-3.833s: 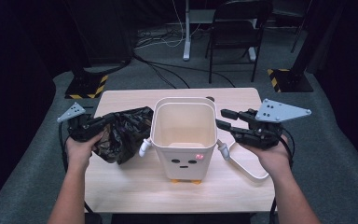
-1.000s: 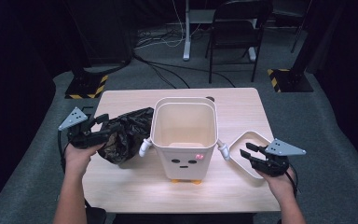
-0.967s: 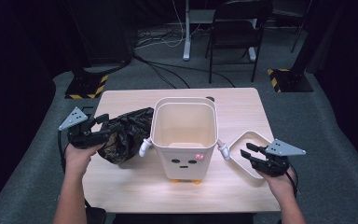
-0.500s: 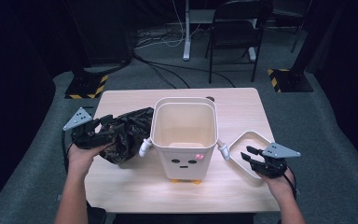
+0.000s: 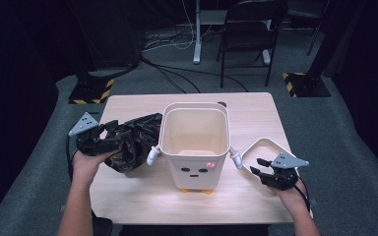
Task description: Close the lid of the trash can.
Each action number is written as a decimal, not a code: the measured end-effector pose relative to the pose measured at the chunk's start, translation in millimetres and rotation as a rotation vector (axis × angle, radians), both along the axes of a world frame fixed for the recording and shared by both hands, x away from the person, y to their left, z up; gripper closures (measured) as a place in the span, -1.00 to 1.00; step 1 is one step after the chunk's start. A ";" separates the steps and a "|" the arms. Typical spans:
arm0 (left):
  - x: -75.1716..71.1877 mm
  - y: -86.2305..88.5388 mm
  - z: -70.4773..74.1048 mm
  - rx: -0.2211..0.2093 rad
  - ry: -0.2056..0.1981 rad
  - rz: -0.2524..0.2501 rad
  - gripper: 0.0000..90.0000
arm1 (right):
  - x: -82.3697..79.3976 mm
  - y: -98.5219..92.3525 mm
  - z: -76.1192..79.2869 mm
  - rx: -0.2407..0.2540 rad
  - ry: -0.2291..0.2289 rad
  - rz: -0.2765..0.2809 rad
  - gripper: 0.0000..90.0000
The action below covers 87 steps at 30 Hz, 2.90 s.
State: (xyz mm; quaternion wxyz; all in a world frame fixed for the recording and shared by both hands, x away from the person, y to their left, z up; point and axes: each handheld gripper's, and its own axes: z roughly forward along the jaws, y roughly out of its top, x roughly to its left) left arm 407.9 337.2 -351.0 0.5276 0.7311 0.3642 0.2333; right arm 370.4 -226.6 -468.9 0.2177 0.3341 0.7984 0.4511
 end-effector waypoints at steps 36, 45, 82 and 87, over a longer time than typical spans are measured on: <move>-2.2 3.8 1.3 -0.022 -0.013 0.003 -0.30 | 18.4 4.2 -34.7 -0.125 0.271 -0.020 0.74; -3.0 4.9 1.6 -0.023 -0.018 0.004 -0.30 | 20.3 7.7 -33.6 -0.167 0.285 -0.012 0.87; -8.4 4.7 5.7 -0.075 -0.035 -0.026 -0.22 | -2.0 4.0 43.9 -0.072 0.099 0.115 0.85; -8.9 1.1 6.5 -0.085 -0.028 -0.057 -0.21 | -5.2 0.9 56.7 -0.036 0.084 0.127 0.85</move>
